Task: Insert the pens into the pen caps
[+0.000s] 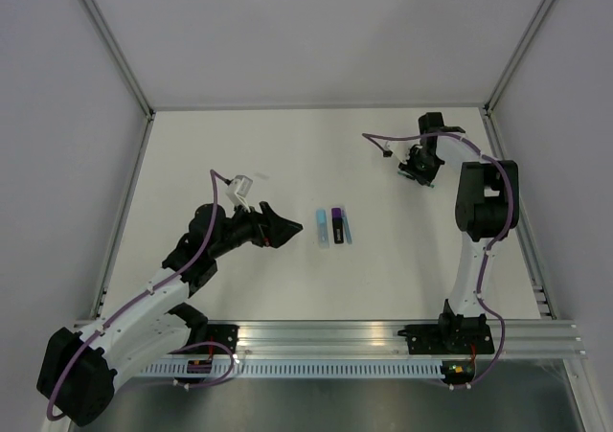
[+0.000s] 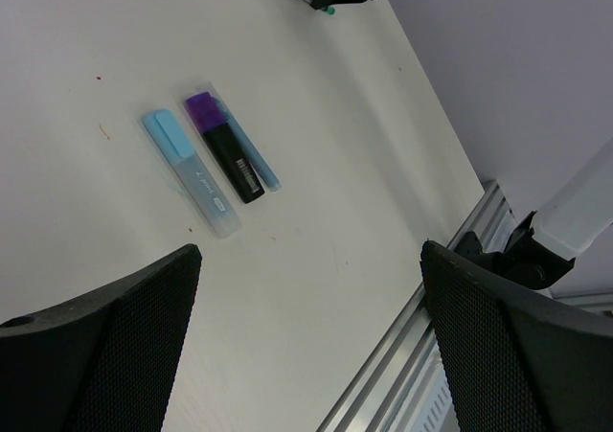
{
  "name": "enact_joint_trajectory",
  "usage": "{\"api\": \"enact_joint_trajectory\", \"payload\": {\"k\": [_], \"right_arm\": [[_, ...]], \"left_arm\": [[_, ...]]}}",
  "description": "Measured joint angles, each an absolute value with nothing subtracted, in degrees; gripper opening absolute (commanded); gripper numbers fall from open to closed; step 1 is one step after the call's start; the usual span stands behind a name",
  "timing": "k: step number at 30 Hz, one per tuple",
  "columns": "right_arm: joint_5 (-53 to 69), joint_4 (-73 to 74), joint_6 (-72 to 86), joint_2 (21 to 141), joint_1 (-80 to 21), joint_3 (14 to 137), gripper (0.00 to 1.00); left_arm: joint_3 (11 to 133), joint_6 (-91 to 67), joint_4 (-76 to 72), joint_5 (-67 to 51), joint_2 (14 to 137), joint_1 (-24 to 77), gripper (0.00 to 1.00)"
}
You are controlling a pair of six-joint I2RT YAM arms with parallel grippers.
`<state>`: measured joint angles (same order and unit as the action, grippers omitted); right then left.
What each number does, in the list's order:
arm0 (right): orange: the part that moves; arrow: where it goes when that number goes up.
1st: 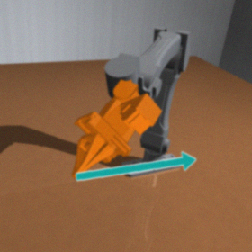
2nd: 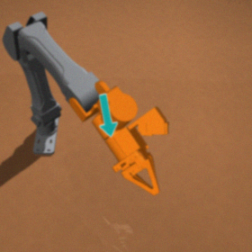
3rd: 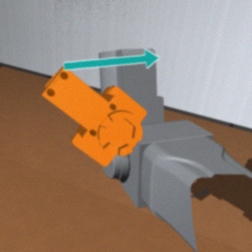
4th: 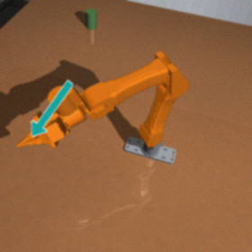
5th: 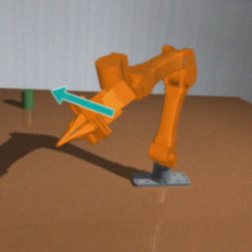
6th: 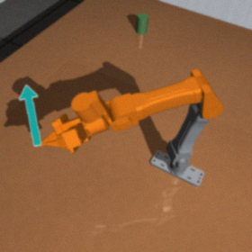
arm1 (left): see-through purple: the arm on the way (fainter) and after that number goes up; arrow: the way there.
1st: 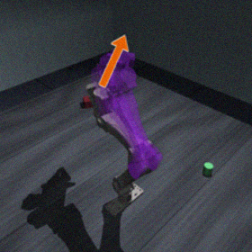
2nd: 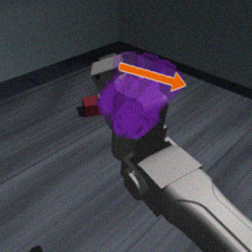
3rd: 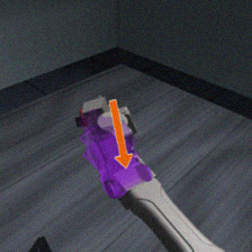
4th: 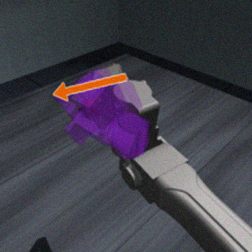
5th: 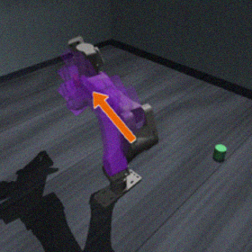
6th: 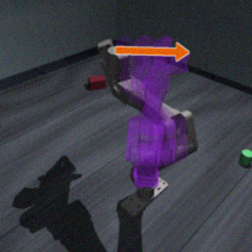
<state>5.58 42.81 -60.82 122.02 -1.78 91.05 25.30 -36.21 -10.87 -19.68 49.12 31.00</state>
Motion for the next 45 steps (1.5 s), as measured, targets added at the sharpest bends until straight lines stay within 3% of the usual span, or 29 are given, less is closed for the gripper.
{"api": "enact_joint_trajectory", "payload": {"k": [3,4,5,18,24,31,39,45], "right_arm": [[5.8,42.8,-59.4,122.1,-1.7,91.1,0.12],[5.7,42.6,-58.6,122.1,-1.7,91.1,0.02],[5.8,42.4,-58.2,122.1,-1.7,91.0,0.00],[8.1,31.2,-42.5,117.0,-5.0,83.9,0.00],[10.1,26.7,-33.7,106.5,-10.6,81.0,0.00],[10.5,14.7,-21.8,92.5,-18.7,71.5,0.00],[2.8,5.5,-4.1,87.9,-36.3,60.2,0.00],[1.0,-0.8,8.5,81.8,-41.8,50.6,0.00]], "left_arm": [[25.3,-36.2,-10.9,-19.7,49.1,31.0,1.00],[25.3,-36.2,-10.9,-19.7,49.0,31.0,1.00],[25.3,-36.2,-10.9,-19.7,49.0,31.0,1.00],[24.9,-35.9,-11.3,-18.4,49.1,31.0,0.97],[24.9,-36.4,-10.9,-15.7,49.1,31.0,0.97],[25.6,-40.3,-10.4,-13.5,50.3,30.8,0.94],[34.0,-44.5,-10.2,-14.6,58.7,29.6,0.91],[39.1,-43.6,-9.1,-15.2,62.9,29.6,0.89]]}}
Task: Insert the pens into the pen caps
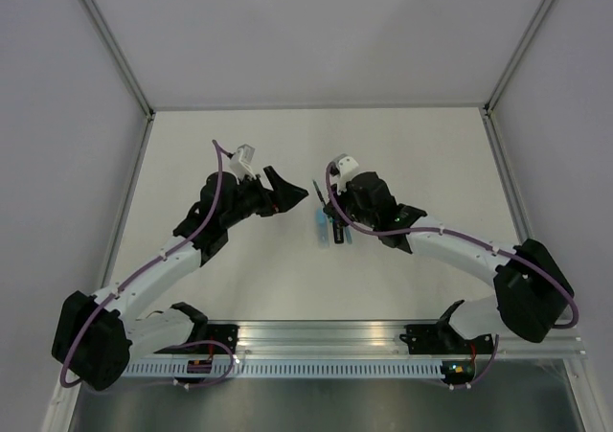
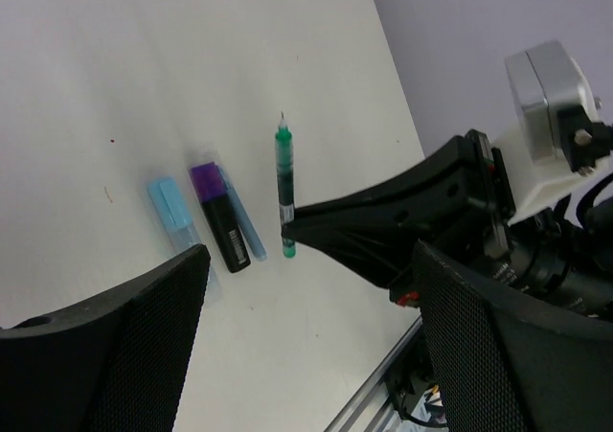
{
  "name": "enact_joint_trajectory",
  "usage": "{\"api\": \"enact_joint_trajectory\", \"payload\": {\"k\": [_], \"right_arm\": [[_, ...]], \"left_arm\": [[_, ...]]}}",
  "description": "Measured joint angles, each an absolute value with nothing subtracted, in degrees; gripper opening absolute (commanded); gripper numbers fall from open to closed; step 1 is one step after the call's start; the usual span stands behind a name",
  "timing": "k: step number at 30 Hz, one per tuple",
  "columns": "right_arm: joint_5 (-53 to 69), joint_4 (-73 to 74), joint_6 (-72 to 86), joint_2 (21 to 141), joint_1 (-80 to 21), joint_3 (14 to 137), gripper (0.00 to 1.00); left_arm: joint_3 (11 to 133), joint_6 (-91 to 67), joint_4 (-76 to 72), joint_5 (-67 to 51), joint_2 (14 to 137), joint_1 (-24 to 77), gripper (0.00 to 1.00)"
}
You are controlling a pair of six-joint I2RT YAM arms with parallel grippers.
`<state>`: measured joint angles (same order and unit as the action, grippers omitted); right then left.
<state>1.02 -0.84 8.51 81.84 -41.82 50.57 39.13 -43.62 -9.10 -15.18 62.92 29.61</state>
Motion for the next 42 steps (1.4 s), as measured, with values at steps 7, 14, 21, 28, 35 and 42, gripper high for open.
{"api": "enact_joint_trajectory", "payload": {"k": [7,14,21,28,35,42], "right_arm": [[1.7,-8.5,16.4,74.3,-46.9,43.7,0.00],[2.3,-13.4,20.2,72.6,-47.3,42.5,0.00],[2.7,-13.8,21.7,72.6,-47.9,42.5,0.00],[3.3,-14.7,22.7,72.6,-47.9,42.5,0.00],[5.8,-14.5,22.7,76.5,-48.3,43.7,0.00],[6.9,-14.3,22.8,77.5,-48.4,43.8,0.21]], "left_arm": [[39.2,-42.9,-9.5,-14.9,63.2,29.6,0.89],[37.9,-43.0,-13.6,-15.6,66.5,29.6,0.85],[37.5,-43.2,-17.8,-19.7,70.9,29.6,0.81],[37.4,-43.2,-20.0,-21.6,71.5,29.6,0.72],[37.0,-43.7,-22.1,-24.4,71.6,29.6,0.32],[35.3,-43.5,-23.4,-25.2,71.8,28.7,0.02]]}}
